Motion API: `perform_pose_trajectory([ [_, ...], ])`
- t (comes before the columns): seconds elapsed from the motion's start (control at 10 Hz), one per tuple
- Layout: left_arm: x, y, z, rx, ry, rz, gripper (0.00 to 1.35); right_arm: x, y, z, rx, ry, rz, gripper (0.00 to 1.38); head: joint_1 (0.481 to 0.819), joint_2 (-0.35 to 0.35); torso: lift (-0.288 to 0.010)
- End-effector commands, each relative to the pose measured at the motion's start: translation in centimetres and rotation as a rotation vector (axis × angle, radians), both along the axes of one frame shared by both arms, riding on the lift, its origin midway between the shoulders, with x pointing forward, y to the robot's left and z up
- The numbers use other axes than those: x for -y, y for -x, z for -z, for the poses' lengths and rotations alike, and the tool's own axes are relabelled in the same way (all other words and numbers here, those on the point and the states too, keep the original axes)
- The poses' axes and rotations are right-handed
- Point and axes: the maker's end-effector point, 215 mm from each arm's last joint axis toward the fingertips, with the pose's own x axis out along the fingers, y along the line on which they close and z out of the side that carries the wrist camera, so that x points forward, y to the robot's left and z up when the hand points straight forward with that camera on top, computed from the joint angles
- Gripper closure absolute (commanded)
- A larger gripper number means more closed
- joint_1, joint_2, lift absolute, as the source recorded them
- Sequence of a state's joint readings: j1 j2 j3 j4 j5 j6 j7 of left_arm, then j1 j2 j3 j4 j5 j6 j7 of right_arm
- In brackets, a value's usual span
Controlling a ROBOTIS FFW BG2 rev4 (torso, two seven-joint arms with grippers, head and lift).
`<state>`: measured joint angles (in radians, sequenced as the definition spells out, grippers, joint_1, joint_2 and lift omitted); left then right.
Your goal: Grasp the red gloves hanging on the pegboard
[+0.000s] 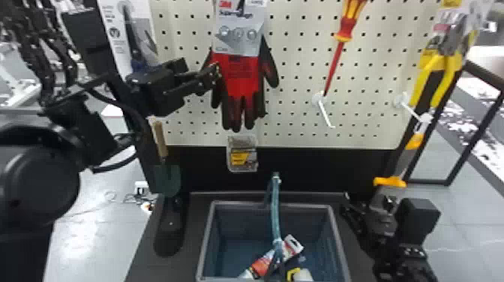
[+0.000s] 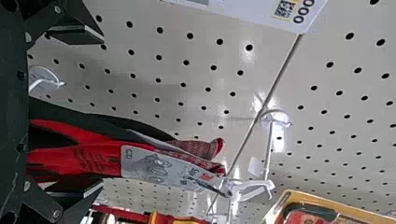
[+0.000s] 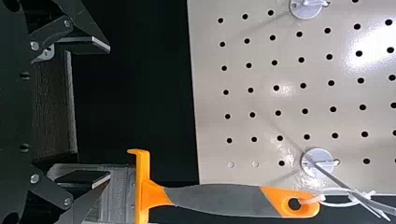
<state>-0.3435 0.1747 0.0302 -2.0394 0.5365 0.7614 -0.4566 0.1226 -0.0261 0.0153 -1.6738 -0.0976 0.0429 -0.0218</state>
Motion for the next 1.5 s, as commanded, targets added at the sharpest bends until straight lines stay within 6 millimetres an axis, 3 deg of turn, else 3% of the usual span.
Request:
perform_pose_trajectory([
  [0.0, 0.8, -0.2, -0.6, -0.006, -0.006, 0.052, 0.25, 0.0, -0.1, -0.1, 0.001, -0.001, -0.002, 0.32, 0.549, 0.000, -0.100],
  [0.2, 2.0, 0.1, -1.4, -0.005, 0.010, 0.124, 0.25, -0.1, -0.1, 0.0, 0.000, -0.001, -0.005, 0.32, 0.549, 0.000, -0.100],
  [0.5, 2.2, 0.4, -2.9, 0.002, 0.000, 0.166, 0.24, -0.1, -0.1, 0.0, 0.000, -0.001, -0.005, 0.32, 0.549, 0.000, -0.100],
  [1.0, 5.1, 0.8, -1.5, -0.077, 0.047, 0.351, 0.25, -0.2, -0.4, -0.3, 0.005, 0.000, -0.009, 0.32, 0.549, 0.000, -0.100],
  [1.4, 5.0, -0.2, -1.5, -0.069, 0.010, 0.366, 0.25, -0.3, -0.5, -0.4, 0.007, -0.001, -0.014, 0.32, 0.549, 0.000, -0.100],
])
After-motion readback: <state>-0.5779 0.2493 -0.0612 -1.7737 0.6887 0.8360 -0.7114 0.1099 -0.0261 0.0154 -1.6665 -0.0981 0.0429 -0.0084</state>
